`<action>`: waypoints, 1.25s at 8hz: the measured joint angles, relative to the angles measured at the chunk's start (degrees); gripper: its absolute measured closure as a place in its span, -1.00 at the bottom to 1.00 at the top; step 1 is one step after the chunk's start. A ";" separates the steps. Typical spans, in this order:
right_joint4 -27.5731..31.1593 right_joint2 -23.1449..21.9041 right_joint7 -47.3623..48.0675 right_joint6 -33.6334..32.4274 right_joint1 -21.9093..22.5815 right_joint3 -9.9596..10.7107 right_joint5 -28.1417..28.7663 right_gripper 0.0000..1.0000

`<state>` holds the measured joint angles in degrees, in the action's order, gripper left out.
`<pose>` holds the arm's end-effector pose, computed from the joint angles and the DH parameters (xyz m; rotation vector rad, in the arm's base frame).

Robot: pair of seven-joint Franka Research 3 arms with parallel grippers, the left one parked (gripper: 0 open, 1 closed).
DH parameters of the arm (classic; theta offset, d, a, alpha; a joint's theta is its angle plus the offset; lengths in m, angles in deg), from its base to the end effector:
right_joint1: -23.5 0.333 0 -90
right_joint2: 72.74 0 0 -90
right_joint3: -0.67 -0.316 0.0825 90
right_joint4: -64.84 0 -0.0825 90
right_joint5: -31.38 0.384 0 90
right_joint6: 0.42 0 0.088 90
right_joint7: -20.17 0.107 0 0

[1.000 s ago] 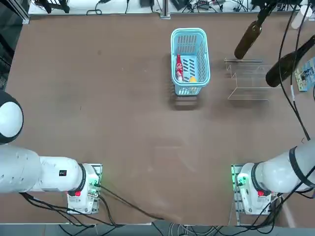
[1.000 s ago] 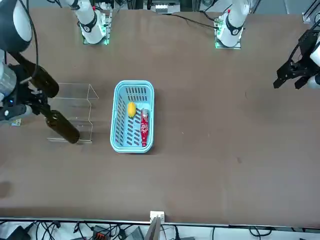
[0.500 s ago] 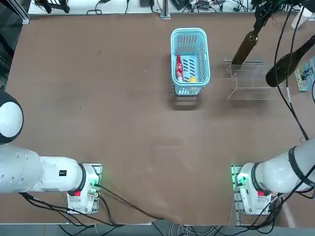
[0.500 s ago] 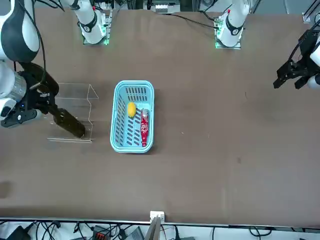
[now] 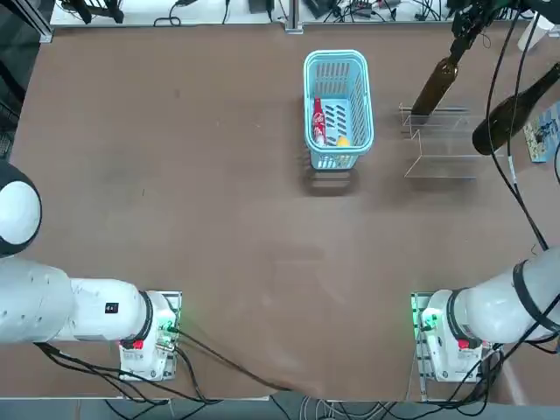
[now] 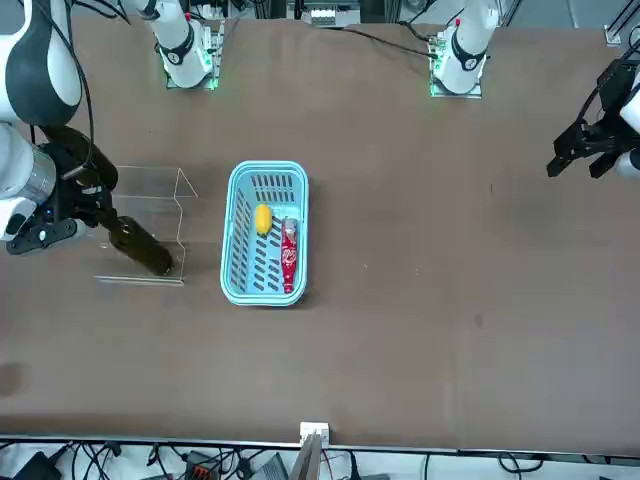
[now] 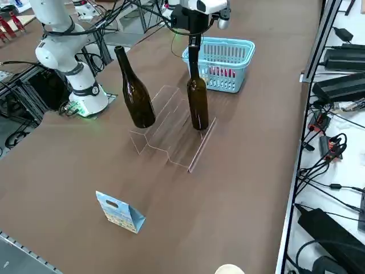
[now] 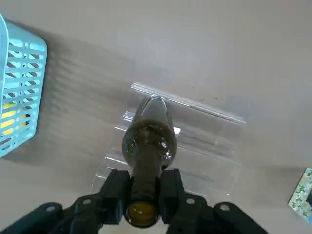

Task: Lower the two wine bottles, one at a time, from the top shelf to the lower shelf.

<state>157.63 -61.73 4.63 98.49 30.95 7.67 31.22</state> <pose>0.6122 0.0099 0.5027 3.0931 0.4373 -0.1354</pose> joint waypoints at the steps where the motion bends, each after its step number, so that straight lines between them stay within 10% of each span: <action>1: 0.04 0.01 0.01 0.02 0.01 0.00 0.00 0.19; 4: 0.02 -0.08 0.01 1.01 0.14 0.00 0.00 -0.85; 10: -4.75 -4.00 -0.38 -0.60 0.17 0.01 -0.01 -1.00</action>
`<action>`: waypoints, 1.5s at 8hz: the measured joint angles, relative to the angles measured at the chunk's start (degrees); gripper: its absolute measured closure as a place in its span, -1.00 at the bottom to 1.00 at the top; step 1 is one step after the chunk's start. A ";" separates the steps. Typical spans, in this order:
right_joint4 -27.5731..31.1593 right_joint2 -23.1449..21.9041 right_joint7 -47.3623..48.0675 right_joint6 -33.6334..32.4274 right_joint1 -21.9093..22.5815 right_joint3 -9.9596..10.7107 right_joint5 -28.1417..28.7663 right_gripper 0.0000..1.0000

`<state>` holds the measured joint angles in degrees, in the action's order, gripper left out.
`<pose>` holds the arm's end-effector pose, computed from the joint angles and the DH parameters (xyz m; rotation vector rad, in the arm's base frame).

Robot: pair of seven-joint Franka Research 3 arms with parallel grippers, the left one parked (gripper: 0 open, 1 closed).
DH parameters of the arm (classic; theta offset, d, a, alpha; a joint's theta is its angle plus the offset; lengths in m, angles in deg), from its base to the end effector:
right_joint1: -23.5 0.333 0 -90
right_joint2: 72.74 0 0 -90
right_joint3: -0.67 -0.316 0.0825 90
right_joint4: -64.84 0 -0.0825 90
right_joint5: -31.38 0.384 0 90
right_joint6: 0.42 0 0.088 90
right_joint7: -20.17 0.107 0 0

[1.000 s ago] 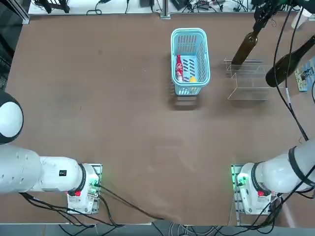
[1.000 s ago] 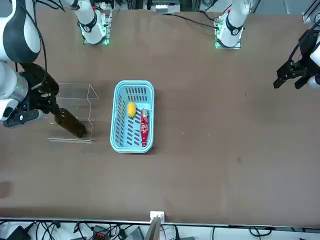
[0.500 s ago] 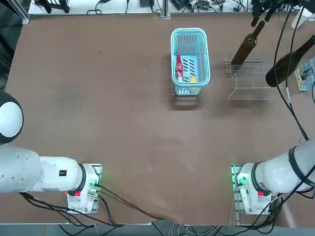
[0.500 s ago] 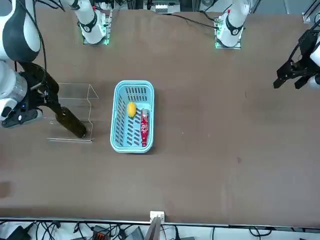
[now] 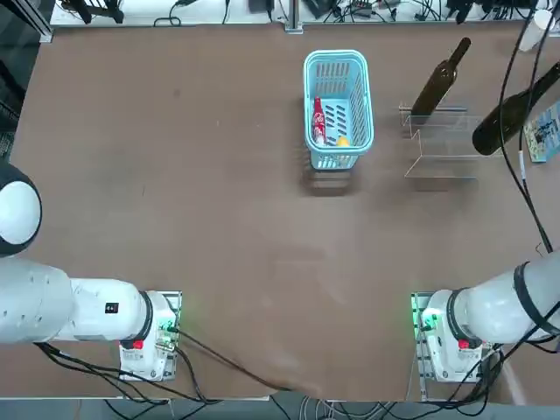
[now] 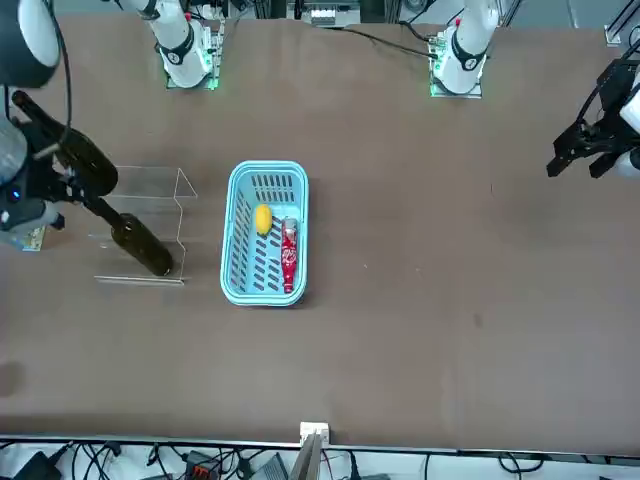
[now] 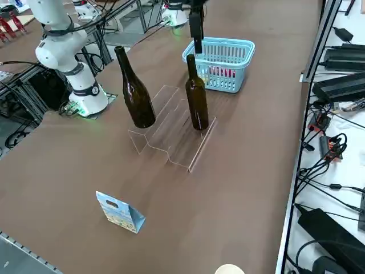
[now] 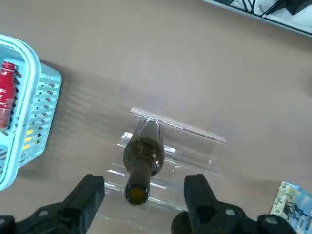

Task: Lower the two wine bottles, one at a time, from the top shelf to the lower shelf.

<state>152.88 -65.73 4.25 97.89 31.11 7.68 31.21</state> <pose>0.6039 0.0103 0.5836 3.0824 0.4501 0.0856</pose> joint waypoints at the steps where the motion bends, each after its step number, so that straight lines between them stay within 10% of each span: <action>1: -0.78 -0.96 -0.42 -1.53 -0.01 0.06 -0.01 -1.00; 6: -2.26 -7.52 -1.08 -11.76 -0.16 3.63 -0.11 -1.00; 12: 11.45 -17.93 -1.08 -9.77 -2.46 7.08 -5.73 -1.00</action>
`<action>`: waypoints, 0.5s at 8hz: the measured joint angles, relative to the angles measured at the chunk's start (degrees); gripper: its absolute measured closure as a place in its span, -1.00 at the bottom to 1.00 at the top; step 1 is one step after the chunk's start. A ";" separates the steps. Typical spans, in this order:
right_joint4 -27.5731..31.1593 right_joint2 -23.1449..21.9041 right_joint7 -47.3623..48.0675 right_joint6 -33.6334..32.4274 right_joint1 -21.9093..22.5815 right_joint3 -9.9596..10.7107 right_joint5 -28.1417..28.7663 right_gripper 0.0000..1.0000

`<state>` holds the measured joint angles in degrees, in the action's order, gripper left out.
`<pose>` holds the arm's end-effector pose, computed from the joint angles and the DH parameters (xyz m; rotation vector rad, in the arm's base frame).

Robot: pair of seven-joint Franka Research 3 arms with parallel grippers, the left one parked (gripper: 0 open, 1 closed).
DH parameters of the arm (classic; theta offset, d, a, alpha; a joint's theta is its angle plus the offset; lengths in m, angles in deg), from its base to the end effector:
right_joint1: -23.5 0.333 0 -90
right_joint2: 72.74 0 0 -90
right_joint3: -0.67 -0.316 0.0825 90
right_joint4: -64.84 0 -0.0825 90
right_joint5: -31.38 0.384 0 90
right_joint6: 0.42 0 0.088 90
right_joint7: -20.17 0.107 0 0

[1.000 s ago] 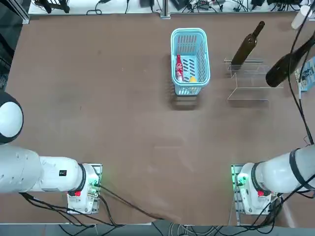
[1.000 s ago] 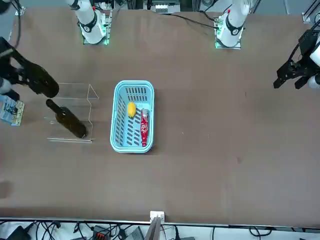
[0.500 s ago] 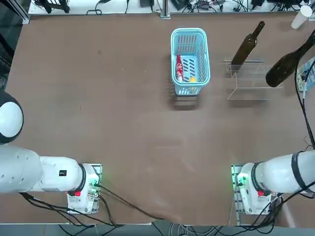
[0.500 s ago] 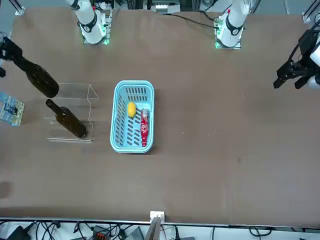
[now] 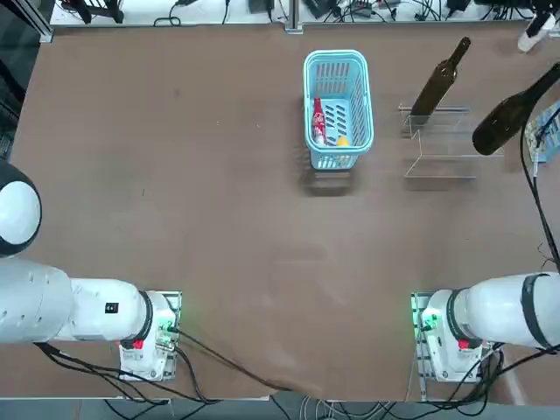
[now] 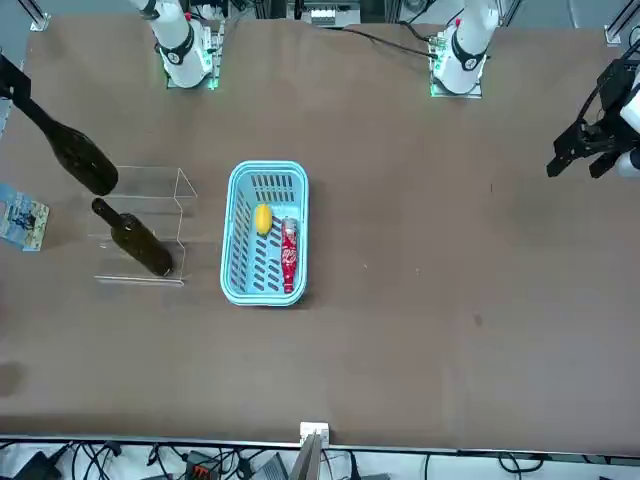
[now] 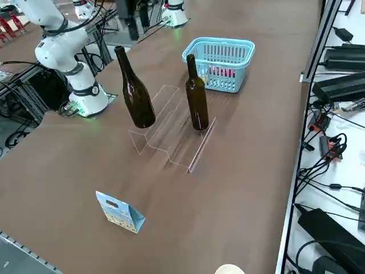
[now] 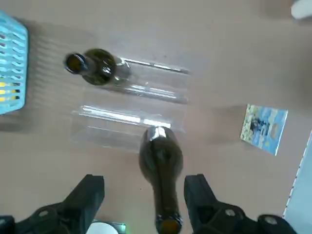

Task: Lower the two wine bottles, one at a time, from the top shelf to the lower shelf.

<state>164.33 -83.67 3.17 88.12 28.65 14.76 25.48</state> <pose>0.4831 -0.0996 0.6410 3.0796 0.2202 -0.0285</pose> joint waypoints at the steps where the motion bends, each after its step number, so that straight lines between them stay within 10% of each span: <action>1: 2.53 -1.35 -0.01 0.96 -0.25 1.10 -0.11 -1.00; 4: 7.72 -4.39 -0.26 1.36 -0.50 2.58 -0.16 -1.00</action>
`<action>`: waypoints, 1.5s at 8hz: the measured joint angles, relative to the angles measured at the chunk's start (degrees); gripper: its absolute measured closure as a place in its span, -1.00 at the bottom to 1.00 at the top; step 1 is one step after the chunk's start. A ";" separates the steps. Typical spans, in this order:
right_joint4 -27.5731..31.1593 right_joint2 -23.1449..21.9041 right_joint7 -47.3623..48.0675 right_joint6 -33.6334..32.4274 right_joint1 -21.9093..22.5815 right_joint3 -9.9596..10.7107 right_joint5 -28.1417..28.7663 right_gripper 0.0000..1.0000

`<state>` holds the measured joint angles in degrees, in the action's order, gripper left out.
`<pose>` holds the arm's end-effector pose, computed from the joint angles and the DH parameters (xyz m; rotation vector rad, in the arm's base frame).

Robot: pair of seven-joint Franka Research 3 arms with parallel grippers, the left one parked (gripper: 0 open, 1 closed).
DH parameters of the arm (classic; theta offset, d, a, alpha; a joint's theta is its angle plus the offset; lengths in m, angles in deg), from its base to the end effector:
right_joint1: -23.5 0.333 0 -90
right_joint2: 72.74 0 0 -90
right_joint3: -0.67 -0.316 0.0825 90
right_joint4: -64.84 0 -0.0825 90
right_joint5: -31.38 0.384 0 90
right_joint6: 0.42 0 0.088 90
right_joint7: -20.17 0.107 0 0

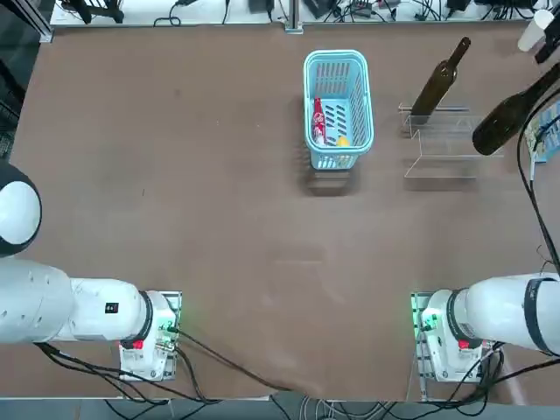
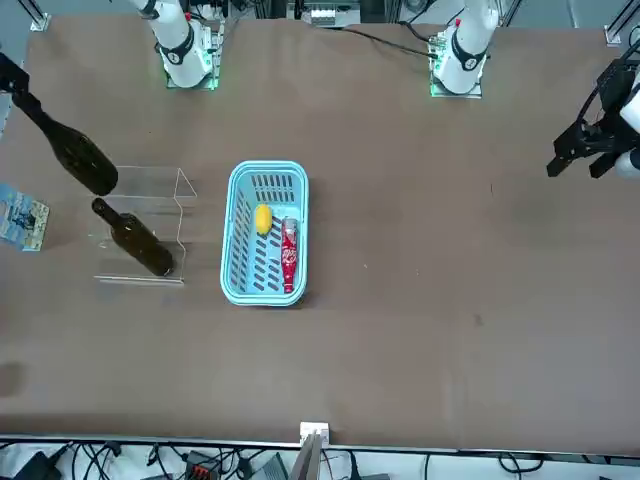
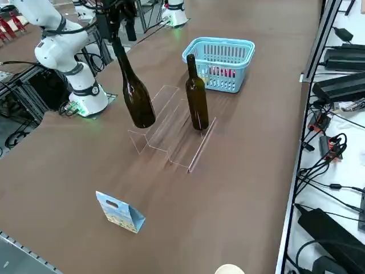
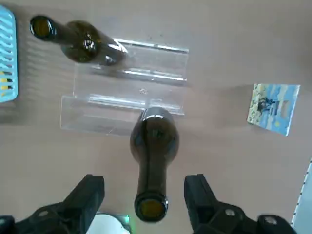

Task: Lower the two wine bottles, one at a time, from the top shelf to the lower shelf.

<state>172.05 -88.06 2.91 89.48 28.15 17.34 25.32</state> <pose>0.4540 -0.1253 0.6133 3.1185 0.1642 -0.0801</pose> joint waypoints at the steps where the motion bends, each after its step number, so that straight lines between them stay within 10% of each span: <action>1: 1.40 -0.75 0.00 0.03 0.00 0.02 -0.26 -1.00; 12: 4.68 -1.64 -0.06 1.42 -0.01 1.43 -1.79 -0.62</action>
<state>176.73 -89.69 2.85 90.89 28.13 18.77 23.54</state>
